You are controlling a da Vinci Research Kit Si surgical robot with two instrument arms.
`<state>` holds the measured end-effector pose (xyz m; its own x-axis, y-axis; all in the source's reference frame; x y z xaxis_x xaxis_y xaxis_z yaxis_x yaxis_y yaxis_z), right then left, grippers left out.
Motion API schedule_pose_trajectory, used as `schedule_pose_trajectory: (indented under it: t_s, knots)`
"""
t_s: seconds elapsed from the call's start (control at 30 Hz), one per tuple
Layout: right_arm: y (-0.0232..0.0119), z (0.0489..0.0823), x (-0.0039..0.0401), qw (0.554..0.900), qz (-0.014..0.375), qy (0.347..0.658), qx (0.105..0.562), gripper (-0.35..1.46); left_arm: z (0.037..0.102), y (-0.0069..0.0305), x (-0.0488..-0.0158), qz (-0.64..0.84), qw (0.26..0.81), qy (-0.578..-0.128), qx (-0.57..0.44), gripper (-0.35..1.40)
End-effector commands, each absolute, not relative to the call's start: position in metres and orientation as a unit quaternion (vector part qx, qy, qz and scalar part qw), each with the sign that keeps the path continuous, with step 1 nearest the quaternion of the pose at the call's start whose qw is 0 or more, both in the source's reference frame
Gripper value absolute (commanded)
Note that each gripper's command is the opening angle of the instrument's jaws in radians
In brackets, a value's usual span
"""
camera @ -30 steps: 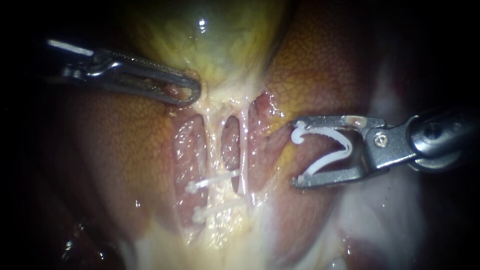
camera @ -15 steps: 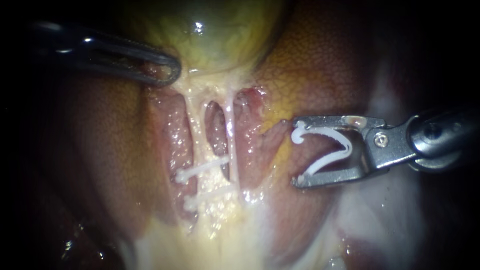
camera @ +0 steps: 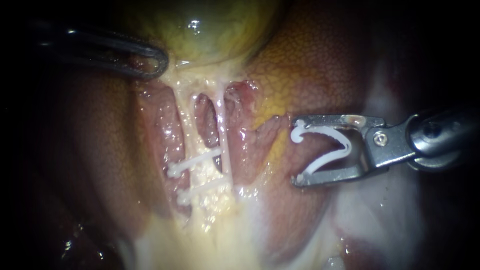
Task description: Clipping third clip left tube
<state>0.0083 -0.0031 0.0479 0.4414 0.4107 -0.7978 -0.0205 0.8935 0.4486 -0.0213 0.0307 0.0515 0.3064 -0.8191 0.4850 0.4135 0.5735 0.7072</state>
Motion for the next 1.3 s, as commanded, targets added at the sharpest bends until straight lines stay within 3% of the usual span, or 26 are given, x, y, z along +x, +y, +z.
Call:
schedule_pose_trajectory:
  t_s: [0.03, 0.77, 1.3]
  knots:
    - [-0.0031, 0.0479, 0.0084, 0.825, 0.132, 0.514, 0.194, 0.5, 0.0515, 0.0307, -0.0213, -0.398, 0.774, -0.434, 0.234, -0.35]
    - [-0.0005, 0.0503, 0.0122, 0.754, 0.187, 0.558, 0.292, 0.47, 0.0512, 0.03, -0.0216, -0.398, 0.774, -0.434, 0.234, -0.35]
    - [0.0018, 0.0528, 0.0134, 0.741, 0.191, 0.563, 0.312, 0.46, 0.0508, 0.0297, -0.0219, -0.398, 0.773, -0.434, 0.236, -0.35]
